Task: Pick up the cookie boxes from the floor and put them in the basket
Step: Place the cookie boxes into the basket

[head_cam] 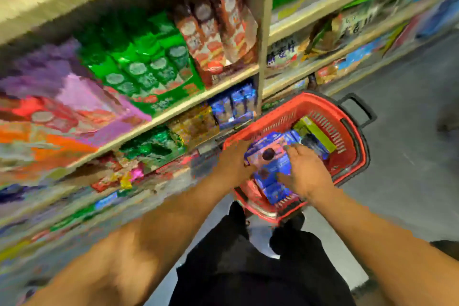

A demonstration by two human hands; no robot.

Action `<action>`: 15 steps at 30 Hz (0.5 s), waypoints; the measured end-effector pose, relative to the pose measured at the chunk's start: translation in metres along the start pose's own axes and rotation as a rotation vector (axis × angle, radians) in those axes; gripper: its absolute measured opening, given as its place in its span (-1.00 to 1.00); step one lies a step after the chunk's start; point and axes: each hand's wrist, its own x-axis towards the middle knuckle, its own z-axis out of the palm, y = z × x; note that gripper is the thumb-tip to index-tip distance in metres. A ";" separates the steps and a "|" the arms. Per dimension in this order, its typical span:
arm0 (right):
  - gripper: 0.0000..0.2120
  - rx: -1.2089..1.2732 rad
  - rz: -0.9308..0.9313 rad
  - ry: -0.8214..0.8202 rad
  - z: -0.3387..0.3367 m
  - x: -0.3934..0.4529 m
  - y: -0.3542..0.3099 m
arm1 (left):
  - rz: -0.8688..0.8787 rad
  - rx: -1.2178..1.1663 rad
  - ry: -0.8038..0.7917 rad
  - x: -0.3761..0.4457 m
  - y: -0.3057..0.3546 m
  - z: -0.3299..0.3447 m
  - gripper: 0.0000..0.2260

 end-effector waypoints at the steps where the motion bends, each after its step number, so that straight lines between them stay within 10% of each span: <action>1: -0.32 -0.030 -0.030 0.007 -0.006 -0.004 -0.014 | -0.017 -0.008 0.026 -0.014 -0.001 -0.011 -0.45; 15: -0.28 -0.214 -0.507 0.017 -0.001 -0.106 -0.151 | -0.459 -0.131 0.558 -0.268 -0.022 -0.023 -0.36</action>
